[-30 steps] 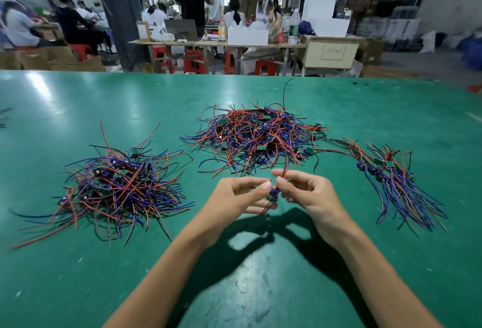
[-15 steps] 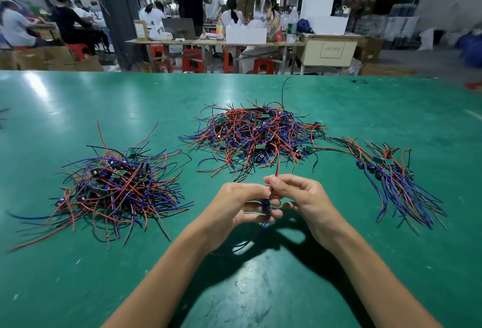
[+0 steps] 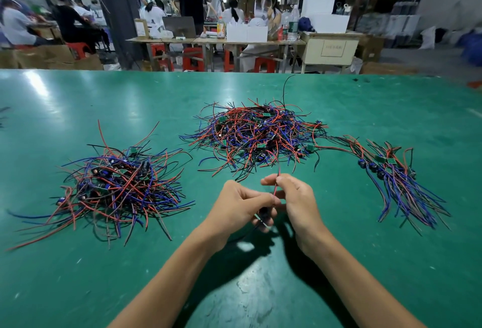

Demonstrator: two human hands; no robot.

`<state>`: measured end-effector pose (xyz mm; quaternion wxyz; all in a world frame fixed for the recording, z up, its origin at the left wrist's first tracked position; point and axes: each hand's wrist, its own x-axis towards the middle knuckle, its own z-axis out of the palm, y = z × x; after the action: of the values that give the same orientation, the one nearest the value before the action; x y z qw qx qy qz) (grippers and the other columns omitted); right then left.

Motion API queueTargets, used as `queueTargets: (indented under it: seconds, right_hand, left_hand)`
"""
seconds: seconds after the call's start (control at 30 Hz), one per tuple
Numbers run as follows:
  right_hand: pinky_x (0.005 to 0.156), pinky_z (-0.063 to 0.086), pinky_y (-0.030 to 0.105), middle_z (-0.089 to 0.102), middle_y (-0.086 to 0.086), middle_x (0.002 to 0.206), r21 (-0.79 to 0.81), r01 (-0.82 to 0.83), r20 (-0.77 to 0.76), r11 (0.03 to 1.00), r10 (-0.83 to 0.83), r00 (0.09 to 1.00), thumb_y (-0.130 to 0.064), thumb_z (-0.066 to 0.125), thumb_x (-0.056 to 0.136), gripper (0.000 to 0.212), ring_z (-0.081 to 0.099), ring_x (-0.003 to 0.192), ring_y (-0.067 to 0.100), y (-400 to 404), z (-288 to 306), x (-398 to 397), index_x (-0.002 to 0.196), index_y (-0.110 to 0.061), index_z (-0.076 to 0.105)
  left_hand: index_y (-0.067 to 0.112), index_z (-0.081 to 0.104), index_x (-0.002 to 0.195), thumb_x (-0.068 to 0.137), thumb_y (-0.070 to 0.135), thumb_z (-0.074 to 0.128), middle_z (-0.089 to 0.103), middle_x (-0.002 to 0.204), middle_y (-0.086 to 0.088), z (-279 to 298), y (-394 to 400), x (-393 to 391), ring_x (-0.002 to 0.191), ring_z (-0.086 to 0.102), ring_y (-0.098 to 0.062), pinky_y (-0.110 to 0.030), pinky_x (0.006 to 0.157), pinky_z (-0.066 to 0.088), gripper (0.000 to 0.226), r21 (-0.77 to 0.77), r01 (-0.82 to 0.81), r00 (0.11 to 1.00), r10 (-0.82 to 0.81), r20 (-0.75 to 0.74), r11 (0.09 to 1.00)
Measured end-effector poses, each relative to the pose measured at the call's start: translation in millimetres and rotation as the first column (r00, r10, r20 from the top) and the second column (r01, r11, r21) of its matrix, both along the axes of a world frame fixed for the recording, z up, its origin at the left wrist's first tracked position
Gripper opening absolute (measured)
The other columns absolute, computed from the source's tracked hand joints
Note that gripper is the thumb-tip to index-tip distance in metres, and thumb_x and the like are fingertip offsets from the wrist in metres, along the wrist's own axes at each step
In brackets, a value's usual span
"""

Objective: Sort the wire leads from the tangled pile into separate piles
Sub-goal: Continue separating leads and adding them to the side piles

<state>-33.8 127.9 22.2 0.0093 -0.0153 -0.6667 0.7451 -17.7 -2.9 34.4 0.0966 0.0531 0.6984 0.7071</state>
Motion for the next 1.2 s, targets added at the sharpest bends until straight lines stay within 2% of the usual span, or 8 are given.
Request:
queueTargets:
  seconds: [0.23, 0.37, 0.43, 0.53, 0.63, 0.8, 0.97, 1.2]
  right_hand:
    - [0.041, 0.043, 0.023, 0.072, 0.001, 0.097, 0.02, 0.244, 0.036, 0.969, -0.245, 0.969, -0.012, 0.044, 0.099, 0.029, 0.058, 0.058, 0.01, 18.6, -6.0, -18.6, 0.085, -0.017, 0.069]
    - [0.058, 0.042, 0.03, 0.069, -0.005, 0.089, 0.375, 0.592, -0.558, 0.713, -0.336, 0.759, -0.022, 0.048, 0.099, 0.023, 0.055, 0.058, 0.013, 25.8, -11.8, -14.7, 0.093, -0.024, 0.07]
    - [0.058, 0.042, 0.028, 0.067, -0.005, 0.086, 0.311, 0.682, -0.721, 0.662, -0.304, 0.623, -0.024, 0.05, 0.098, 0.023, 0.053, 0.059, 0.014, 26.9, -10.2, -13.6, 0.098, -0.022, 0.072]
    - [0.048, 0.043, 0.023, 0.067, -0.005, 0.076, -0.131, 0.425, -0.295, 0.896, -0.444, 0.846, -0.02, 0.052, 0.096, 0.024, 0.05, 0.051, 0.011, 18.4, 2.0, -11.4, 0.09, -0.021, 0.076]
    - [0.045, 0.042, 0.019, 0.064, -0.01, 0.068, -0.395, 0.29, 0.181, 0.872, -0.235, 0.955, -0.023, 0.051, 0.097, 0.026, 0.048, 0.05, 0.004, 19.9, 6.6, -8.7, 0.086, -0.021, 0.075]
    - [0.048, 0.045, 0.019, 0.075, -0.002, 0.083, -0.297, 0.053, 0.052, 0.954, -0.039, 0.998, -0.043, 0.045, 0.103, 0.036, 0.056, 0.053, 0.006, 27.2, 9.2, -8.9, 0.107, -0.023, 0.074]
    - [0.055, 0.056, 0.031, 0.073, -0.001, 0.081, 0.43, -0.012, -0.283, 0.903, 0.148, 0.948, -0.024, 0.074, 0.091, 0.018, 0.069, 0.061, 0.015, 11.1, -7.4, 5.3, 0.106, -0.033, 0.068]
    - [0.054, 0.049, 0.028, 0.074, -0.004, 0.081, 0.239, -0.003, -0.351, 0.971, 0.089, 0.932, -0.055, 0.077, 0.074, 0.03, 0.062, 0.066, 0.008, -3.8, -5.0, 14.4, 0.097, -0.037, 0.071]
  left_hand:
    - [-0.008, 0.076, 0.081, 0.083, 0.006, 0.071, 0.068, 0.065, -0.015, 1.3, 2.0, 3.9, 0.048, 0.06, -0.02, -0.025, 0.048, 0.051, 0.015, -0.148, 0.173, 0.985, -0.169, 0.036, 0.974]
    - [0.005, 0.08, 0.079, 0.09, 0.009, 0.066, 0.069, 0.068, -0.012, 6.2, -3.9, 7.0, 0.054, 0.062, -0.017, -0.024, 0.05, 0.051, 0.018, -0.068, 0.264, 0.963, -0.26, 0.067, 0.962]
    - [0.007, 0.08, 0.08, 0.092, 0.013, 0.064, 0.069, 0.07, -0.009, 9.1, -7.9, 8.7, 0.056, 0.063, -0.015, -0.023, 0.051, 0.051, 0.021, 0.004, 0.312, 0.947, -0.312, 0.08, 0.95]
    - [0.009, 0.08, 0.079, 0.092, 0.014, 0.063, 0.07, 0.071, -0.008, 11.9, -11.8, 6.4, 0.056, 0.063, -0.013, -0.022, 0.051, 0.05, 0.022, 0.045, 0.314, 0.944, -0.317, 0.087, 0.948]
    - [0.009, 0.081, 0.082, 0.089, 0.017, 0.067, 0.07, 0.073, -0.01, 9.1, -12.7, 4.7, 0.058, 0.063, -0.015, -0.023, 0.056, 0.051, 0.018, -0.01, 0.312, 0.946, -0.31, 0.09, 0.95]
    - [0.019, 0.081, 0.1, 0.088, 0.035, 0.071, 0.074, 0.086, 0.001, 6.7, -14.2, 0.2, 0.068, 0.057, -0.006, -0.016, 0.064, 0.046, 0.023, 0.026, 0.212, 0.976, -0.213, 0.035, 0.977]
    - [0.021, 0.081, 0.101, 0.073, 0.044, 0.074, 0.073, 0.091, 0.004, 10.2, -19.8, -11.8, 0.07, 0.061, -0.003, -0.015, 0.068, 0.052, 0.036, 0.342, -0.102, 0.991, 0.066, 0.114, 0.934]
    - [0.016, 0.078, 0.087, 0.056, 0.041, 0.084, 0.073, 0.08, 0.002, 10.9, -18.8, -9.8, 0.072, 0.071, -0.008, -0.015, 0.063, 0.055, 0.04, 0.47, -0.238, 0.97, 0.184, 0.158, 0.85]
